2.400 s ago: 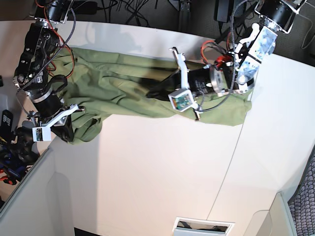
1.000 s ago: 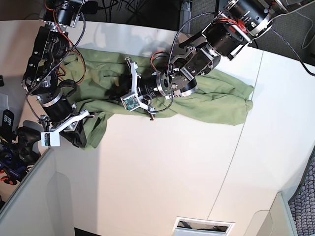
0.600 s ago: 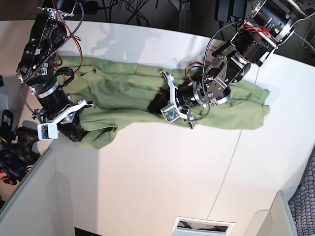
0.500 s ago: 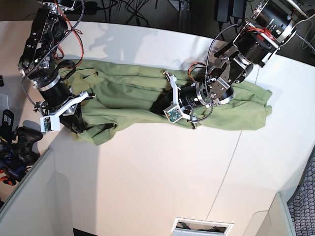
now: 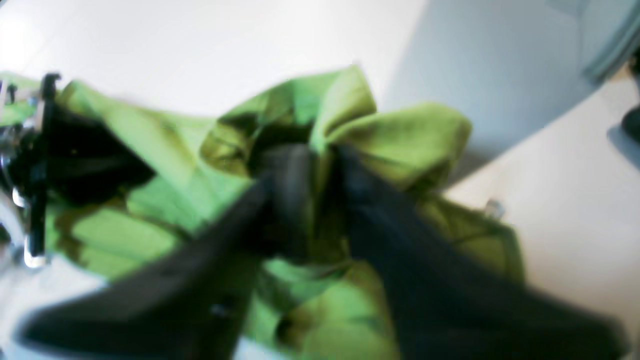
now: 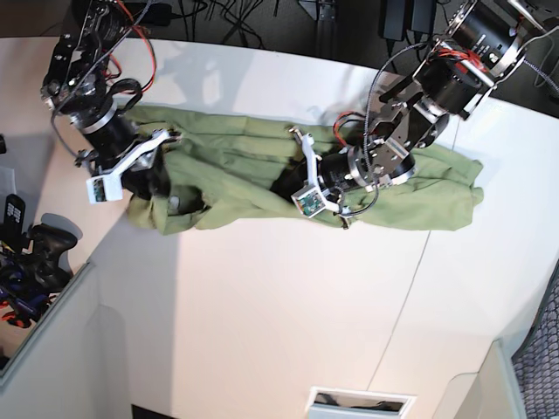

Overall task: Layout the t-shirt on the table in an organized manner, then fold the t-shirt properly
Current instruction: 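Swing the left gripper over the shirt and lay the held end down, then release and regrasp the shirt end with the left gripper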

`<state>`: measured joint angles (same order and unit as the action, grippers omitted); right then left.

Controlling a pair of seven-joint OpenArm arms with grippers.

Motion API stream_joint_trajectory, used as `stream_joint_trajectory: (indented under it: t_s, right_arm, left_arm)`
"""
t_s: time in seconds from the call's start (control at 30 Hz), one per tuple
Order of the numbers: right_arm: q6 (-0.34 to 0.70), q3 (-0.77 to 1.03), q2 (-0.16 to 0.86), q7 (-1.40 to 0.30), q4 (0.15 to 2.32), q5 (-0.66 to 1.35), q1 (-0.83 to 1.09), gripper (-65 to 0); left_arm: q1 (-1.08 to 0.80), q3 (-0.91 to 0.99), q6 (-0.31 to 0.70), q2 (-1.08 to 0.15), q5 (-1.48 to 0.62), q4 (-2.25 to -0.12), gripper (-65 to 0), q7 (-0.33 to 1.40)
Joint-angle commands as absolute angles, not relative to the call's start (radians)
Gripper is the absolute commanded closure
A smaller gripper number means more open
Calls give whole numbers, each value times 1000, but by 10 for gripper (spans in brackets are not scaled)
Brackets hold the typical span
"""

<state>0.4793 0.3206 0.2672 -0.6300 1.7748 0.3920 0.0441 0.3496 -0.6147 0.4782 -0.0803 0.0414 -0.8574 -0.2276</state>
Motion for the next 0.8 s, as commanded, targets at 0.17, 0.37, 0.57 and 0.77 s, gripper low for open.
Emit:
stream_joint_trajectory:
  t_s: [0.17, 0.37, 0.57, 0.77]
  right_arm:
    - [479, 337, 237, -607, 1813, 410, 99, -249]
    - [478, 395, 229, -592, 1872, 454, 108, -248]
    - [476, 492, 229, -569, 1901, 452, 20, -248]
    - [476, 484, 230, -518, 1735, 426, -112, -202]
  left_arm:
    - [371, -614, 471, -81, 49, -867, 0, -212]
    - [380, -602, 471, -81, 49, -876, 0, -211]
    - [372, -526, 534, -87, 49, -1001, 0, -204]
    - [346, -518, 619, -83, 14, -1106, 0, -176]
